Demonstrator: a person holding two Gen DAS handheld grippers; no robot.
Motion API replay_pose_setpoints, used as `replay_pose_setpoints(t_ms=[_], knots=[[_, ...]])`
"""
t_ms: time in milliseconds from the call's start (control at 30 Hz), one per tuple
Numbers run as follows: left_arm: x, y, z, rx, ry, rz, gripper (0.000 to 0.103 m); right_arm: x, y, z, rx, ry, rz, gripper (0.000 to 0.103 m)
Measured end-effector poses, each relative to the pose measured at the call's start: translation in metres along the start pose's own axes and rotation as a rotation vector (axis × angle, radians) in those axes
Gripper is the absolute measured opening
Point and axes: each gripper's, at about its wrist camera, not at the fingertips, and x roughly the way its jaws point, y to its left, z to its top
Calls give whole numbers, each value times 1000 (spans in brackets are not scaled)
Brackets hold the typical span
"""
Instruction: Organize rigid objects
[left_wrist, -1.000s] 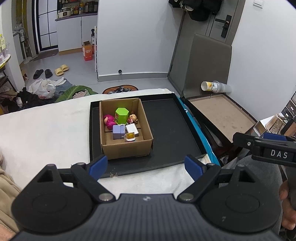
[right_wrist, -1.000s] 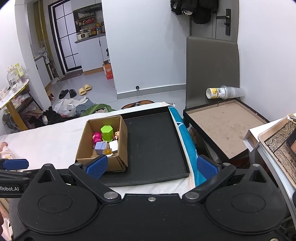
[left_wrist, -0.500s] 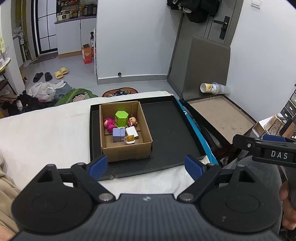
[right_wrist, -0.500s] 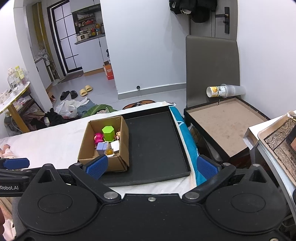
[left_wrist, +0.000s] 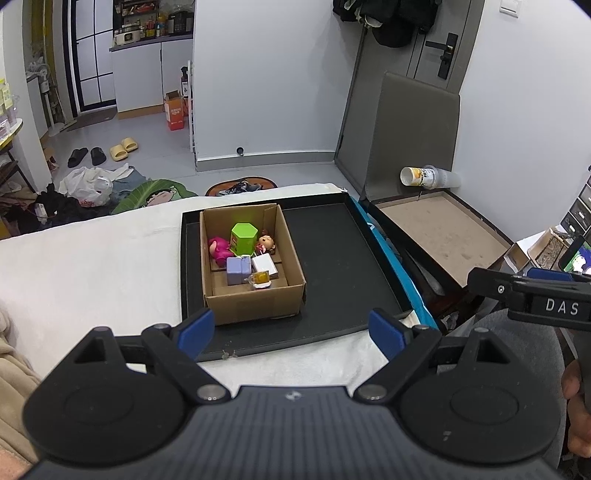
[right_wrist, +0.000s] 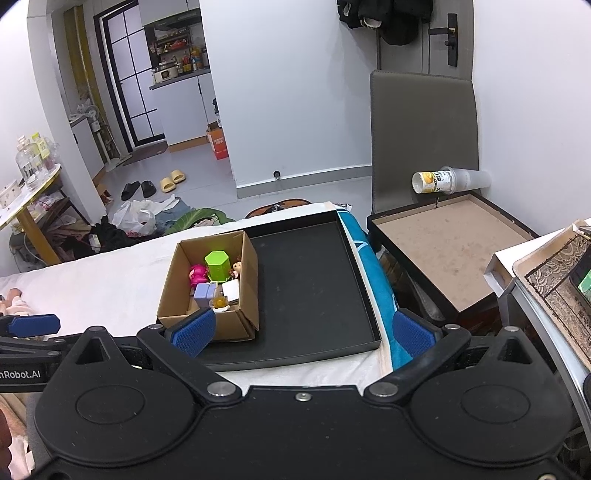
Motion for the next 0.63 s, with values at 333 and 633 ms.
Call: replay_pose_setpoints(t_ms=[333, 633], knots=[[0, -1, -1, 3, -1, -10, 90, -2, -2, 0, 4, 6, -3, 103], [-2, 1, -1, -10, -6, -2, 90, -1, -2, -1, 8, 9, -5, 103]])
